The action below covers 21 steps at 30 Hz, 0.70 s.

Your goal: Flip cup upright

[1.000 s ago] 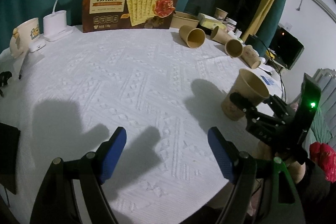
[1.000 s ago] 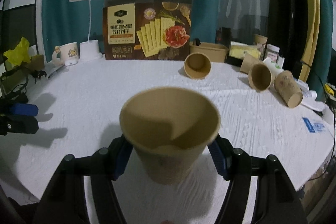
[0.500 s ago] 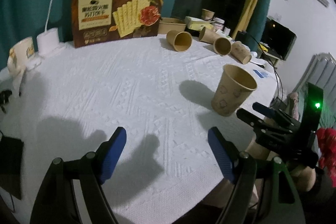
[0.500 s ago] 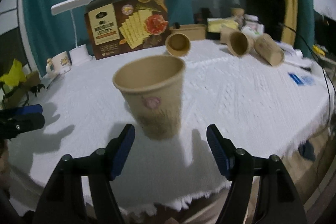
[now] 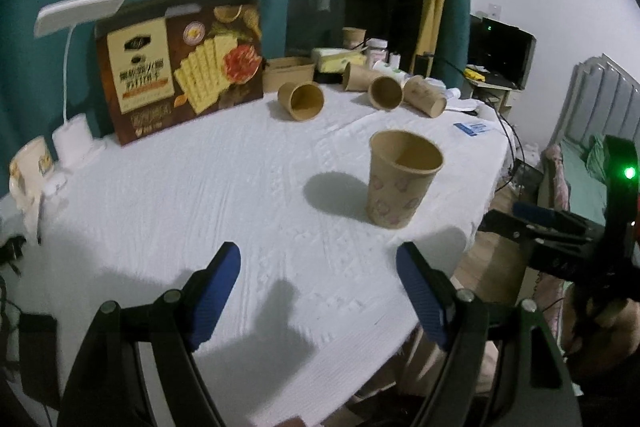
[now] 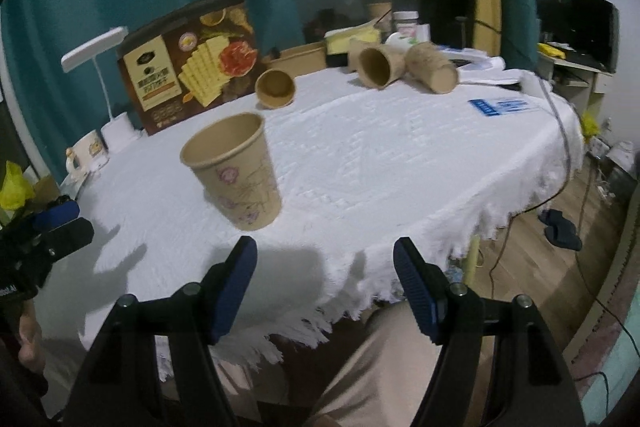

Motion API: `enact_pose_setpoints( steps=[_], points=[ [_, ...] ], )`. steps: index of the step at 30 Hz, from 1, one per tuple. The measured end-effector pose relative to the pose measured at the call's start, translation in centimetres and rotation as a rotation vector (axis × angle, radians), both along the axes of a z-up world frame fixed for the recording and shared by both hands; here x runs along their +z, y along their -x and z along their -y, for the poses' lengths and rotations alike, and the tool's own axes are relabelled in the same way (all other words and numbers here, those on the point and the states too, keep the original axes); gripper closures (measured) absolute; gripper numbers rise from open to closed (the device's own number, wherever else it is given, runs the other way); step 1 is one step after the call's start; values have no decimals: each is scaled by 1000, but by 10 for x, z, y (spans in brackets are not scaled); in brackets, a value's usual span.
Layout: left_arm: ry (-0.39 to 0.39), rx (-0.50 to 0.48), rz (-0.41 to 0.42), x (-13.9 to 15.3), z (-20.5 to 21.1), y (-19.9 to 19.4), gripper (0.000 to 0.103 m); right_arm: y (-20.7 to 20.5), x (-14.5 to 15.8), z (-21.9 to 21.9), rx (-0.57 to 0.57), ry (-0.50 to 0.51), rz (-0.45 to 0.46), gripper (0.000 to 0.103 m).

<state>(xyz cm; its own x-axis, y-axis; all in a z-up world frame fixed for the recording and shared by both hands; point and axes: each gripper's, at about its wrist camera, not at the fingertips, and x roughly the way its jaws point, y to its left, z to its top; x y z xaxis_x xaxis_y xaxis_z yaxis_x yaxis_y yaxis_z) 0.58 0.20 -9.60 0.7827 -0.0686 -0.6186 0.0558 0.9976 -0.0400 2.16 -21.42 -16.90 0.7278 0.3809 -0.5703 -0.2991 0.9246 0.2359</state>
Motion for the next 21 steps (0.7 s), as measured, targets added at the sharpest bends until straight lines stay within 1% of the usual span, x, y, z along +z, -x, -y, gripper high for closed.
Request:
enact_pose_setpoints(
  steps=[7, 10, 11, 12, 13, 15, 18, 21],
  points=[
    [-34, -41, 69, 24, 14, -2, 22, 5, 29, 22, -46, 0, 14, 35],
    [-27, -64, 111, 37, 18, -3, 21, 7, 44, 29, -56, -1, 33, 35],
    [-22, -78, 128, 42, 19, -2, 20, 8, 49, 31, -55, -2, 41, 35],
    [-21, -89, 147, 47, 21, -1, 12, 8, 54, 33, -55, -5, 51, 34],
    [-19, -95, 173, 53, 22, 1, 8, 9, 61, 36, -59, -2, 65, 32],
    [-13, -99, 208, 63, 23, 3, 7, 11, 73, 39, -62, 4, 90, 29],
    [0, -98, 248, 77, 22, 6, 6, 17, 95, 44, -69, 11, 144, 28],
    [2, -83, 312, 96, 18, 13, 4, 25, 119, 49, -82, 13, 206, 27]
  ],
)
